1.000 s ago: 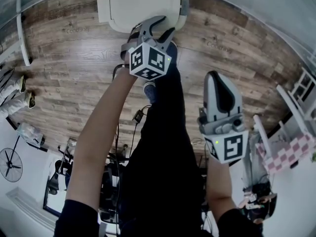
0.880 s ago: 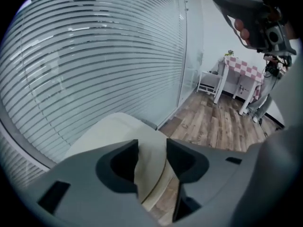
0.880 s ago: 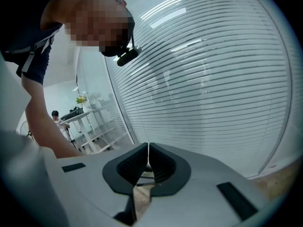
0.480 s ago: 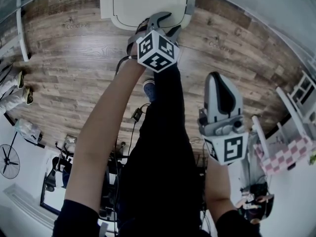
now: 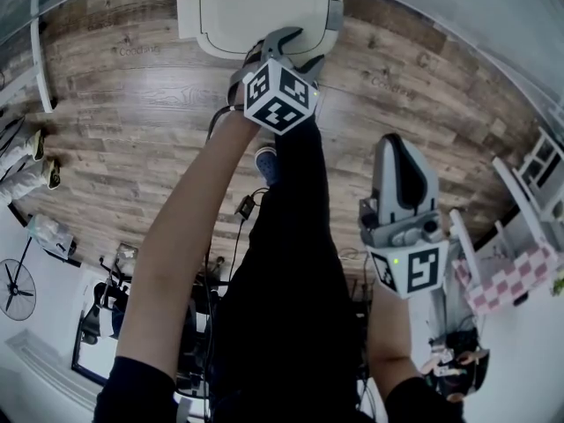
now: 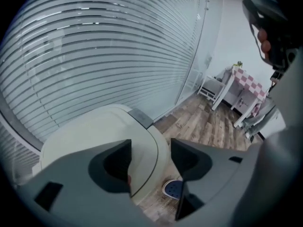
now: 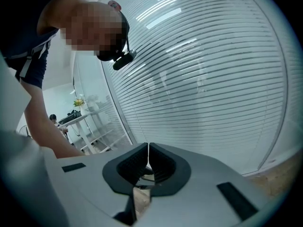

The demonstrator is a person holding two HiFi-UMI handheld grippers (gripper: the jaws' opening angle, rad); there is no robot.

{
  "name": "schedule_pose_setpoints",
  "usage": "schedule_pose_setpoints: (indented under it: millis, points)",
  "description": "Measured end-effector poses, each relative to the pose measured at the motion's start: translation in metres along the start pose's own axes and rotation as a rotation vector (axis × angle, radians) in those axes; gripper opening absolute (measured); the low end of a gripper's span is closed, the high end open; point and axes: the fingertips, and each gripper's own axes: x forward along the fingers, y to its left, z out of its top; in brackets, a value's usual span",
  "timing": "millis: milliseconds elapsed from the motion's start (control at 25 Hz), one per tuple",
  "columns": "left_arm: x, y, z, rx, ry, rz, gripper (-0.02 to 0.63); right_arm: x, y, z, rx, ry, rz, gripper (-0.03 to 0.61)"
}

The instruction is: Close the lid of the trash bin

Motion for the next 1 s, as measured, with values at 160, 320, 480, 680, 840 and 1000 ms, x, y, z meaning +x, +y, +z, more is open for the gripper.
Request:
schedule_pose_setpoints:
  millis: [160,320,480,680,840,1000]
  points:
    - [-0.026,-0.001,0.011,-0.055,-0.096,0.014,0.252,-0.001,-0.001,-0.003,-0.025,0.005,0.000,0.012]
    - [-0.063,-0.012,0.020,-0.120,-0.195,0.021,0.261,-0.010,0.000,-0.001,-0.058,0.019,0.000,0.012]
    - [-0.104,-0.018,0.041,-0.162,-0.313,0.061,0.264,-0.015,0.004,0.014,-0.086,-0.007,0.006,0.012]
    - [-0.177,-0.012,0.056,-0.262,-0.418,0.138,0.264,-0.030,0.022,0.041,-0.160,-0.040,0.019,0.012]
    - [-0.264,-0.007,0.073,-0.317,-0.553,0.219,0.264,-0.053,0.043,0.068,-0.120,-0.073,0.021,0.012]
    - [-0.354,-0.018,0.082,-0.361,-0.645,0.287,0.264,-0.084,0.066,0.094,-0.171,-0.102,0.026,0.012]
